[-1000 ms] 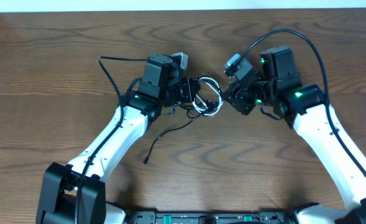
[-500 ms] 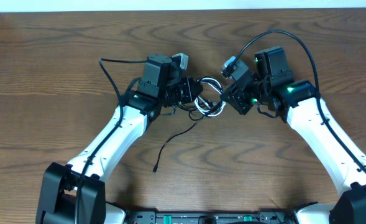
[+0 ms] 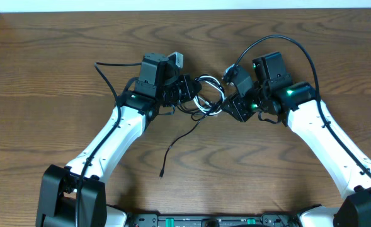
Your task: Untangle cables
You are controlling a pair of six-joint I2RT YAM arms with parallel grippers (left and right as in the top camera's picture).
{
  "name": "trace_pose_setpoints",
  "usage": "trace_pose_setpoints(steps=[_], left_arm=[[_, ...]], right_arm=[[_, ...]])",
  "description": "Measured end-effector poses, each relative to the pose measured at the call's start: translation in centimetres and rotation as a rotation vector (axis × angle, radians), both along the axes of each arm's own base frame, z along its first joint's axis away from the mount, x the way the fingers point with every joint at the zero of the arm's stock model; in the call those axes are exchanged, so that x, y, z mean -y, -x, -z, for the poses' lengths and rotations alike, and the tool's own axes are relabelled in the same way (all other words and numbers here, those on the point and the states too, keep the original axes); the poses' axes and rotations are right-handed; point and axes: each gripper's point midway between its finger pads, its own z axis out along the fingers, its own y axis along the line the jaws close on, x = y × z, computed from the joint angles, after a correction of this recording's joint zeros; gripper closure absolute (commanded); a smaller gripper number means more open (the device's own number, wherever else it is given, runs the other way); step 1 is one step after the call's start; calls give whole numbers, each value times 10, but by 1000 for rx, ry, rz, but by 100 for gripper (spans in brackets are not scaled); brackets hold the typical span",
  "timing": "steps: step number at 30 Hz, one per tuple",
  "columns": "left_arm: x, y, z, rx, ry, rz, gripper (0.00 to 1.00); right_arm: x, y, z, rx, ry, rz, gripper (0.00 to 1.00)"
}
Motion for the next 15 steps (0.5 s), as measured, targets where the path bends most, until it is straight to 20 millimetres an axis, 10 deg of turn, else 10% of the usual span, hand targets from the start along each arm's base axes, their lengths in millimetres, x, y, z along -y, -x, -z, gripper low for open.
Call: trace_pose_setpoints(steps=[7, 15], left_arm=[[3, 3, -2, -21, 27, 10, 93], [4, 4, -2, -23, 32, 15, 93]], right_arm=[[-2, -11, 15, -26, 2, 38, 69], [-4, -15, 22, -54, -3, 75, 99]])
